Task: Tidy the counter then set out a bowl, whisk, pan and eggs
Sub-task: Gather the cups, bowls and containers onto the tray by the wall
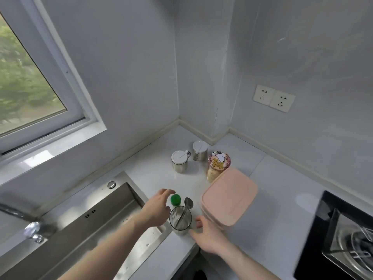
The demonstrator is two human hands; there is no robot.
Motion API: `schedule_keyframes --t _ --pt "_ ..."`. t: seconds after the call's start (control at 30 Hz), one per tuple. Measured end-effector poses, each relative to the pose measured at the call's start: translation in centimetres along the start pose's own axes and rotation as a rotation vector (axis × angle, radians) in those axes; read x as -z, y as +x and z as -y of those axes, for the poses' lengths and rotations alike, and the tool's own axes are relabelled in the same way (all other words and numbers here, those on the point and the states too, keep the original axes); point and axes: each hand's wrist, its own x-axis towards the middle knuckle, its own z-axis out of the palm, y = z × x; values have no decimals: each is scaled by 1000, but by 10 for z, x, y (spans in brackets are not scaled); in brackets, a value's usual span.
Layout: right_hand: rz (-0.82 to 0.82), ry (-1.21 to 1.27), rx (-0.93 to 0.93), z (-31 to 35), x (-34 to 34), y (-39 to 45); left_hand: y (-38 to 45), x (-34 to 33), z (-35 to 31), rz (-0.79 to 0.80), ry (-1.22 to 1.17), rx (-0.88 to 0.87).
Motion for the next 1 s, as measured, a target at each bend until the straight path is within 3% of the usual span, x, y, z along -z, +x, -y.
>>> schedule_keyframes --t 0.23,0.43,0.83,1.0 --pt "17 -97 -72 3 -11 40 38 -20 4 88 152 -72" --pt "51 -166 -28 12 -7 51 51 -18 6 107 211 -114" --pt "-151 -145 4 -3 -11 28 15 -19 15 -26 32 -28" --pt "-216 -85 -26 -12 -17 -16 -23 -16 20 -5 -12 -126"
